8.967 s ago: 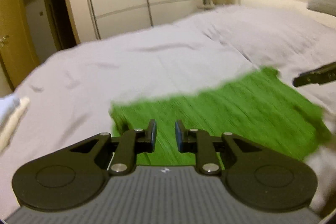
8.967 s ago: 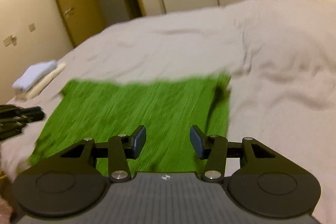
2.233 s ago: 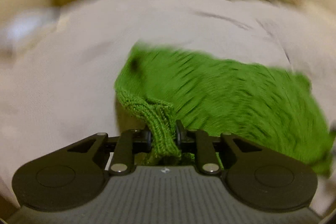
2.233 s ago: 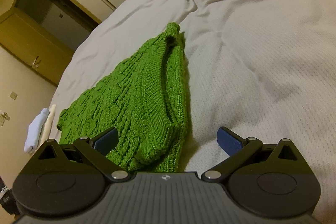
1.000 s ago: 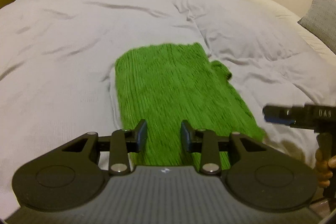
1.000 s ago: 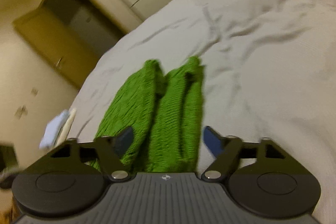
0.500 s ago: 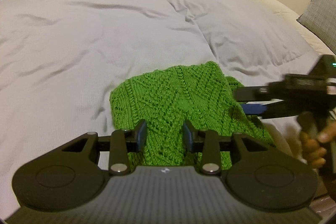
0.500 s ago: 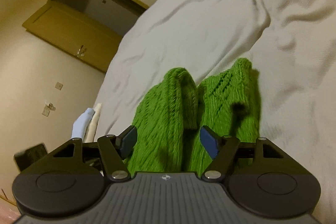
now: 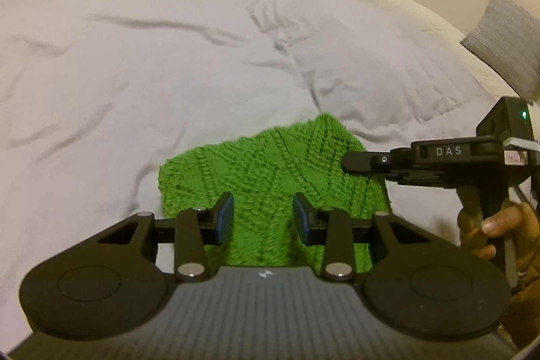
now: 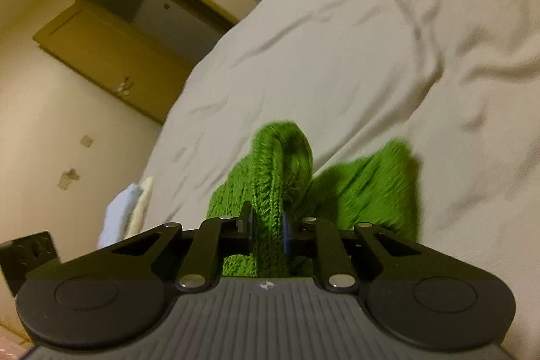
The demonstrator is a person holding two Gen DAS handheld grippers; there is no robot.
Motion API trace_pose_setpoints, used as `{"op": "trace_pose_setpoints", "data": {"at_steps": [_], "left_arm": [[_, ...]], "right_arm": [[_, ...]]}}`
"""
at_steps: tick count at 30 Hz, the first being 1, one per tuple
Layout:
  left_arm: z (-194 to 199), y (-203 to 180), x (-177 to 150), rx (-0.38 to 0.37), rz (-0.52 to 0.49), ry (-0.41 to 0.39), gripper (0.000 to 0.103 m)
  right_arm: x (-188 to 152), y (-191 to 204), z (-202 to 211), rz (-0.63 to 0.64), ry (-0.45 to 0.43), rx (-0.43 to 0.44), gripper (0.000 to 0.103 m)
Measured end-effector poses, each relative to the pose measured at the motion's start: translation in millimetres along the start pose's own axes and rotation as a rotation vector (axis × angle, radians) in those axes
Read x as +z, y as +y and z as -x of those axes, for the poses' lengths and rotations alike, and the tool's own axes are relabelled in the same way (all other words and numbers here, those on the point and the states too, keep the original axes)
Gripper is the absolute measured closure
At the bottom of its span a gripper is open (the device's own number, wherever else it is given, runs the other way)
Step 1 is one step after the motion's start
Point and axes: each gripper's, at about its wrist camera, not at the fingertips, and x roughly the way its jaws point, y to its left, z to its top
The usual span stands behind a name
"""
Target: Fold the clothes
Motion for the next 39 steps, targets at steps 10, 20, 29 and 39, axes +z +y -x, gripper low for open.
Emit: {"op": "trace_pose_setpoints", "data": {"at_steps": [10,20,29,39], "left_arm": [[-28.1,-20.4,-11.9,0.051,-0.120,0.045,0.071],[-36.7,-27.2,-18.0,0.105,-0.159,0.059,0.071],[-28.1,-28.5,-22.5,0.116,-0.152,0.052,0.071],[9.6,-25.5,-50.5,0.109,-0.087,0.016,0.071]], "right_arm": [[-11.4,-28.8,5.2,-0.044,-0.020,-0.227,0.090],[-44.2,-42.2,44.4,-0.143,-0.077,-0.101,0.048],[-92.2,-64.1,60.9,-0.273,-0.033,0.052,0.049],[-96.5,-60.6,61.3,-0.248,-0.039,0.042,0.071]]}}
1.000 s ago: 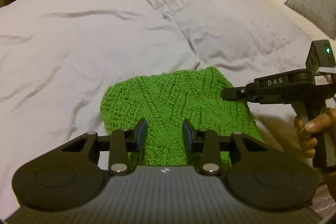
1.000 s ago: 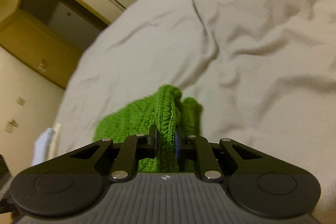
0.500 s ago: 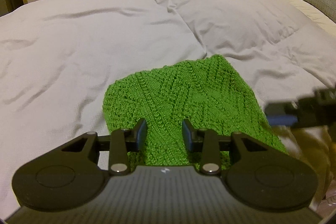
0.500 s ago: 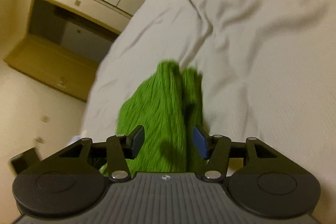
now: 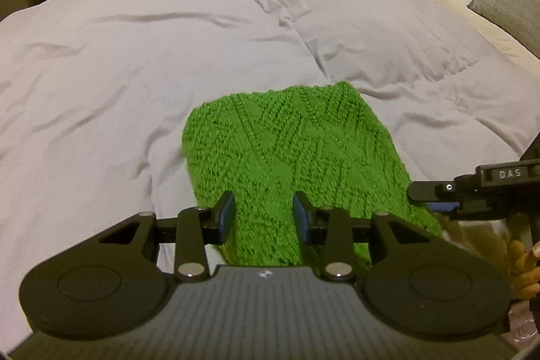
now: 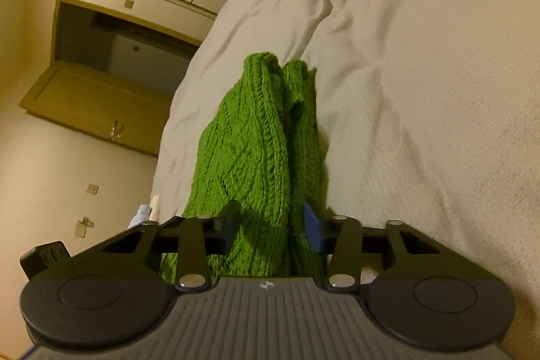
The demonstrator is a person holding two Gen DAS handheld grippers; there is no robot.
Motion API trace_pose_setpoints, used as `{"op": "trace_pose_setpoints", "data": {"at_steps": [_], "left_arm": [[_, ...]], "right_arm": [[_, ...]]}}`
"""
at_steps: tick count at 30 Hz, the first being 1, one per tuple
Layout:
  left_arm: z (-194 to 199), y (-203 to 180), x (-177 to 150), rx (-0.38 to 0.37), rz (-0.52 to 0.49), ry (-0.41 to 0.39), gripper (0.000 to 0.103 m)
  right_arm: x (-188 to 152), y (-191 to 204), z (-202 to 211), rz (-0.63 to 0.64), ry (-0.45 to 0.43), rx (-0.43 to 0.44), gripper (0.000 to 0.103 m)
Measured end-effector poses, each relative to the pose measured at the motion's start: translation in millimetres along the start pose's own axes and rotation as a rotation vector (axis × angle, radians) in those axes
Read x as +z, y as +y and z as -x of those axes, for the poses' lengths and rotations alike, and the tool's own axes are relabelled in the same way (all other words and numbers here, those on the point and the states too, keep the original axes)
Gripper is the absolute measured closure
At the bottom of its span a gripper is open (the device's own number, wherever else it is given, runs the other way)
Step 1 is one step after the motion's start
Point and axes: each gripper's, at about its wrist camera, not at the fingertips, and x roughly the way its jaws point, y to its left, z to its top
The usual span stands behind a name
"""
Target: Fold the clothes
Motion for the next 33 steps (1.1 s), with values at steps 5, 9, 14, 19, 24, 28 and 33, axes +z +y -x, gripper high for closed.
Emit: {"op": "trace_pose_setpoints", "data": {"at_steps": [5,9,14,19,24,28,33], "left_arm": [[4.2,-16.0,-2.4,0.025,-0.070,-0.001,0.073],[6.3,-31.4,-10.4,0.039,-0.156,0.004,0.074],[5.4,-44.7,-24.8,0.070,-0.236,0.009,0.073],[12.3,-48.0,-30.9,0.071,-0.256,0.004,0.074],[10.8,-46.0,-30.0,0.064,-0.219,0.003,0.074],[12.2,-48.1,-31.0,0.072,-0.220,0.000,0.074],[16.1,-50.5,-32.1,0.077,-0.230,0.003,0.074]], "right_arm": [[-3.9,41.2,18.2,0.226,-0.064,-0.102,0.095],[-8.4,66.1,36.5,0.310,-0.096,-0.161,0.096],[-25.6,43.6,17.3,0.368,-0.055,-0.399,0.103],[-28.8,18.9,18.1,0.277,-0.095,-0.399,0.098],[-38.5,14.5,55.7,0.072,-0.154,-0.130,0.067],[-58.6,-6.6,58.1,-0.092,-0.071,-0.022,0.067],[-76.4,-4.9,40.1,-0.122,-0.010,0.049,0.069]]}}
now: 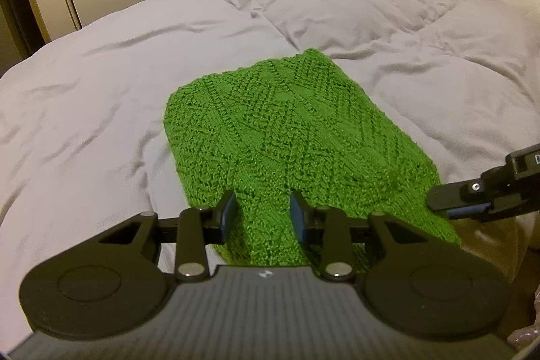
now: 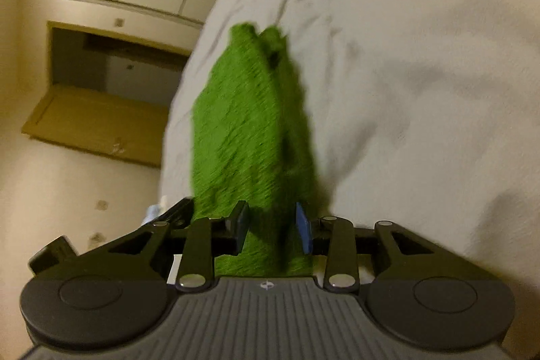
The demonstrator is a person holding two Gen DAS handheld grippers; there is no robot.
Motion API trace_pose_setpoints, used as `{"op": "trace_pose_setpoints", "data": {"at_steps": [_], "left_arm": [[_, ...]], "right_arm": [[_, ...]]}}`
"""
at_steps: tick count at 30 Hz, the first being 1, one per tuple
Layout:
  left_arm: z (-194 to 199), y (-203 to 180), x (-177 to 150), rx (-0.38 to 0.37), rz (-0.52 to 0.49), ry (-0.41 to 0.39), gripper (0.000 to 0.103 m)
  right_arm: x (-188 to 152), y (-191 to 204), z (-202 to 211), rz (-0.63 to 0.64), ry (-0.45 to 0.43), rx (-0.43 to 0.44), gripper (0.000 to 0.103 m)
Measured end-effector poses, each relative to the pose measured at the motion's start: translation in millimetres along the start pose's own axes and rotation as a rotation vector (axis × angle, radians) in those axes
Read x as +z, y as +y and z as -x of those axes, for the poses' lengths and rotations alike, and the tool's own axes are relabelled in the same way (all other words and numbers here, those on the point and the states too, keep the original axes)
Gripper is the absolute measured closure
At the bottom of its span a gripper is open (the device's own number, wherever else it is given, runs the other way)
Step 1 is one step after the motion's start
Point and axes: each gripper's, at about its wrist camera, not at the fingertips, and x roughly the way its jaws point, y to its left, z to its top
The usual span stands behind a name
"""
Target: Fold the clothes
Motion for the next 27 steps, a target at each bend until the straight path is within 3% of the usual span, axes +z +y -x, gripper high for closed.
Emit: {"op": "trace_pose_setpoints", "data": {"at_steps": [2,4,8,11,16,20,23,27], "left_arm": [[2.5,-0.9,-0.5,-0.008,-0.009,-0.001,0.075],[5.6,-2.6,-1.7,-0.028,-0.016,-0.004,0.075],[7.9,-11.7,-7.0,-0.050,-0.055,-0.007,0.074],[3.9,-13.4,-10.8,-0.050,-0.046,0.009,0.074],[11.2,-12.9,-15.9,-0.047,-0.028,0.011,0.074],[15.8,-9.9,-18.2,-0.047,-0.006,0.008,0.074],[17.5,-10.1,-19.5,-0.053,0.005,0.005,0.074],[17.5,-13.8,-19.3,-0.051,-0.002,0.007,0.074]], "right_arm": [[-0.4,12.6,-3.5,0.077,-0.001,-0.044,0.086],[0.5,23.4,1.0,0.150,-0.009,-0.096,0.095],[-0.9,45.7,16.4,0.304,-0.036,-0.241,0.097],[-6.7,35.6,-1.9,0.324,-0.004,-0.330,0.098],[-15.6,28.2,-14.6,0.358,-0.002,-0.384,0.095],[-12.0,52.9,-0.1,0.432,-0.035,-0.444,0.072],[-14.9,76.5,8.2,0.534,-0.098,-0.468,0.072],[-14.4,83.5,-10.8,0.580,-0.090,-0.449,0.072]]}}
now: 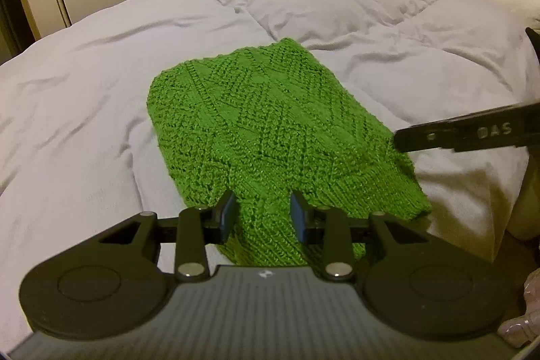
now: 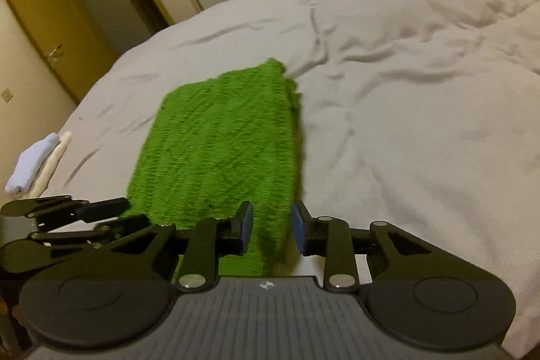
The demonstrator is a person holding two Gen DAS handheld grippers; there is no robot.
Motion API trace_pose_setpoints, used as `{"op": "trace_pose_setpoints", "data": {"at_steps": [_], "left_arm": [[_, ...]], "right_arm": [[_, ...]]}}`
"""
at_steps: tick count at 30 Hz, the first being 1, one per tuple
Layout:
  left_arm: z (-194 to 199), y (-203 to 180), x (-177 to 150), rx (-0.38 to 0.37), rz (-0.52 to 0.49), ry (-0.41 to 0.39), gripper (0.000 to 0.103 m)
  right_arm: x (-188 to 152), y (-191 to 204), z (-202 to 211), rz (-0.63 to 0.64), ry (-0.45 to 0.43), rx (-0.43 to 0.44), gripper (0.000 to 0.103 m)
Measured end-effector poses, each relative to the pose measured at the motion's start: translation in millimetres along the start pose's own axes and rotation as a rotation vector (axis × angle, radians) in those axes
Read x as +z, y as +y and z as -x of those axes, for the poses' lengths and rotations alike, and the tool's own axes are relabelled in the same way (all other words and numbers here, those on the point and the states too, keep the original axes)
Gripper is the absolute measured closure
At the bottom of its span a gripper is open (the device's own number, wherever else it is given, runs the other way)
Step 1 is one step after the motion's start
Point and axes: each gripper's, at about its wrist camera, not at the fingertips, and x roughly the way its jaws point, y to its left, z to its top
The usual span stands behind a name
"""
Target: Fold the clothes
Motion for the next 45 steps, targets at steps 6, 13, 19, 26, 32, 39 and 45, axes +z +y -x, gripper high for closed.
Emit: {"op": "trace_pose_setpoints", "data": {"at_steps": [6,13,19,26,32,39,45], "left_arm": [[-2.0,0.1,-3.5,-0.002,0.002,0.000,0.074],[-8.8,-11.6,-17.1,0.062,-0.008,-0.018,0.073],[21.1,-13.0,-13.6,0.073,-0.021,-0.069,0.077],[-0.9,-23.6,-26.0,0.085,0.013,0.009,0.076],[-2.2,-24.8,-22.5,0.111,0.055,0.035,0.076],[14.0,-28.4,-23.3,0.137,0.094,0.057,0.076],[37.3,-31.1,-23.1,0.158,0.101,0.044,0.076]], "right_arm": [[-7.7,11.4,-28.8,0.099,0.037,-0.047,0.072],[-10.4,-17.5,-51.5,0.038,0.106,-0.004,0.063],[-10.4,-6.8,-12.4,0.019,0.008,-0.013,0.061],[-24.5,19.7,-17.3,0.148,0.001,-0.002,0.061],[-34.8,1.5,-37.6,0.087,0.054,-0.012,0.056],[-35.2,5.9,-19.9,0.062,0.049,-0.018,0.049],[-30.1,9.5,4.1,0.053,0.030,-0.028,0.037]]}}
